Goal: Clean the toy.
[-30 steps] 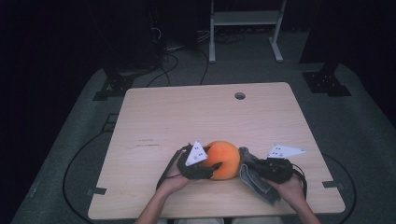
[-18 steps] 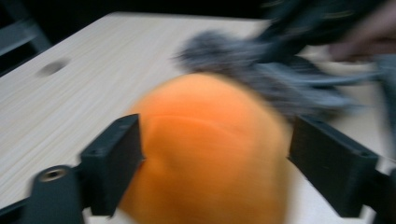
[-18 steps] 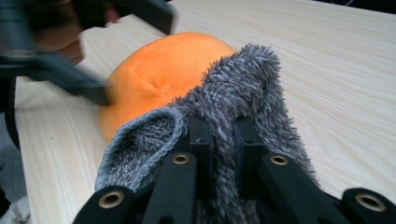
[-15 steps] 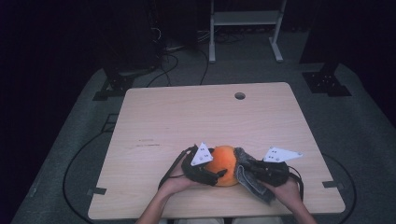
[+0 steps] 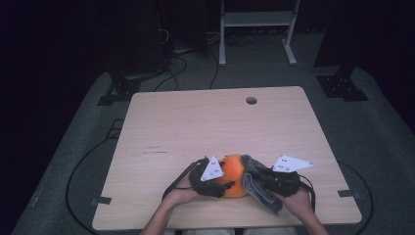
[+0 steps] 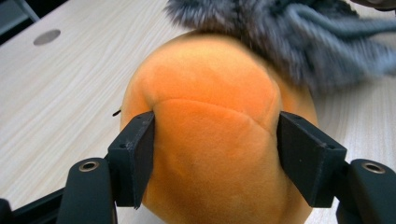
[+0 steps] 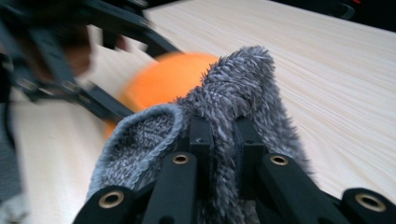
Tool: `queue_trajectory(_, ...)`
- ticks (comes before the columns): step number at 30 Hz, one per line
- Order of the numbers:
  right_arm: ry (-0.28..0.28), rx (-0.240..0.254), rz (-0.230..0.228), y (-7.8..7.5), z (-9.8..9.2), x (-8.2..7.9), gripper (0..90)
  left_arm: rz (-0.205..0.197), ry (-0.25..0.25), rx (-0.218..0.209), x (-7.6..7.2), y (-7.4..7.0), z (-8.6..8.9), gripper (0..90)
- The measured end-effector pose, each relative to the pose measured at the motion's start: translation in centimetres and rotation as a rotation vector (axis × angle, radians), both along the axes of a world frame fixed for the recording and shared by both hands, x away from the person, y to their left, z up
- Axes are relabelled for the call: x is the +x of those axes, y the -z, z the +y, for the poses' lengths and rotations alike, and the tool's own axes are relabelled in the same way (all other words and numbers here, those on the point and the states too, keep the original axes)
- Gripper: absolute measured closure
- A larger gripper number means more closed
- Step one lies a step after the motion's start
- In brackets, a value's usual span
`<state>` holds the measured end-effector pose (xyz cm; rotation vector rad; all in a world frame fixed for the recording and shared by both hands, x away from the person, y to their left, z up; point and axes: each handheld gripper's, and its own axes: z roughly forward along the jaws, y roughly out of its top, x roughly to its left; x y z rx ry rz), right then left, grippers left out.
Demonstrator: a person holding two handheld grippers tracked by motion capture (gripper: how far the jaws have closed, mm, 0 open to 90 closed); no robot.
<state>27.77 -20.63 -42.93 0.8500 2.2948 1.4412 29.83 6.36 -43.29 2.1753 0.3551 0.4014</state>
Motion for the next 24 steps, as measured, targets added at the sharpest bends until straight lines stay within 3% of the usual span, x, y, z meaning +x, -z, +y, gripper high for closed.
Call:
queue_trajectory(11, 0.067, 0.018, 0.127, 1.8, -1.7, 1.6, 80.4, 0.053, -0.020, -0.002, 0.8, 0.3, 1.3, 30.5)
queue_trajectory(14, 0.101, -0.020, 0.160, 2.2, -2.1, 1.9, 80.4, 0.064, -0.026, 0.003, 1.0, 0.4, 1.8, 29.8)
queue_trajectory(20, 0.051, 0.072, 0.117, 0.9, -2.1, 1.3, 80.3, 0.071, -0.019, 0.009, 1.1, 0.4, 2.1, 29.3)
queue_trajectory(23, 0.029, 0.042, 0.134, 1.6, -1.7, 1.4, 80.3, 0.073, -0.015, 0.011, 1.1, 0.4, 2.2, 29.2)
queue_trajectory(24, 0.031, 0.040, 0.160, 1.9, -1.6, 1.6, 80.3, 0.072, -0.015, 0.012, 1.1, 0.4, 2.2, 29.1)
